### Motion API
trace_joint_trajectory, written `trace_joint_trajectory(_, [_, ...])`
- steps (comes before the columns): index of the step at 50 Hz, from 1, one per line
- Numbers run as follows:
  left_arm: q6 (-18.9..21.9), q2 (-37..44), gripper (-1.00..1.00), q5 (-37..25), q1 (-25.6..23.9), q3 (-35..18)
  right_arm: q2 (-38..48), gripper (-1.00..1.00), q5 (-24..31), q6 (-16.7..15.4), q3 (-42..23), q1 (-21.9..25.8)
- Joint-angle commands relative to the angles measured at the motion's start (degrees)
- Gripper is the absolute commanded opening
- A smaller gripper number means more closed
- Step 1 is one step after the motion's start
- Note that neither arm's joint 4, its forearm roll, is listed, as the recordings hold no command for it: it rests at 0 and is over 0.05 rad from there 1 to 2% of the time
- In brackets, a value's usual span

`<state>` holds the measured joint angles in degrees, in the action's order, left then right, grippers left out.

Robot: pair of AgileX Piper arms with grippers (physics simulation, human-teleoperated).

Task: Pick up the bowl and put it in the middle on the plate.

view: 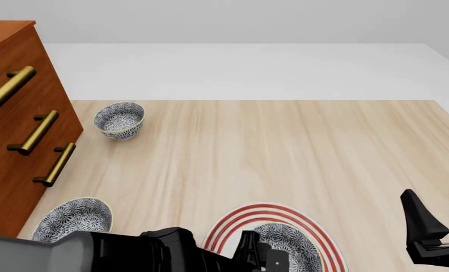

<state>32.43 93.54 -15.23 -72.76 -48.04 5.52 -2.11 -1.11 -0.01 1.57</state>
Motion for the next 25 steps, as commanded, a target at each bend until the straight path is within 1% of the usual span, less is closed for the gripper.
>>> trace_joint_trajectory(1, [1.53, -2.85, 1.0, -0.05, 0.43, 1.47, -0.05, 1.0, 0.06, 0.05, 0.0, 0.01])
trace_joint_trajectory(7, [2.33, -4.73, 1.0, -0.46, 0.54, 2.03, -0.01, 1.0, 0.06, 0.01, 0.0, 0.04])
trace_joint_trajectory(11, [2.07, -5.3, 1.0, -0.01, 0.59, 2.81, -0.08, 1.0, 0.09, -0.06, 0.0, 0.08])
trace_joint_trajectory(16, [1.47, -6.44, 1.0, 1.3, 1.52, 4.79, -0.05, 1.0, 0.06, -0.06, 0.0, -0.01])
trace_joint_trajectory(22, [1.77, -9.22, 1.0, 2.39, 3.6, 7.29, -0.39, 1.0, 0.38, -0.1, 0.0, -0.02])
trace_joint_trajectory(23, [0.74, -9.66, 1.0, 2.63, 3.95, 7.53, -0.26, 1.0, 0.27, -0.18, 0.0, 0.04])
trace_joint_trajectory(25, [0.9, -9.48, 1.0, 3.35, 3.66, 8.29, -0.46, 1.0, 0.47, -0.26, 0.0, 0.08])
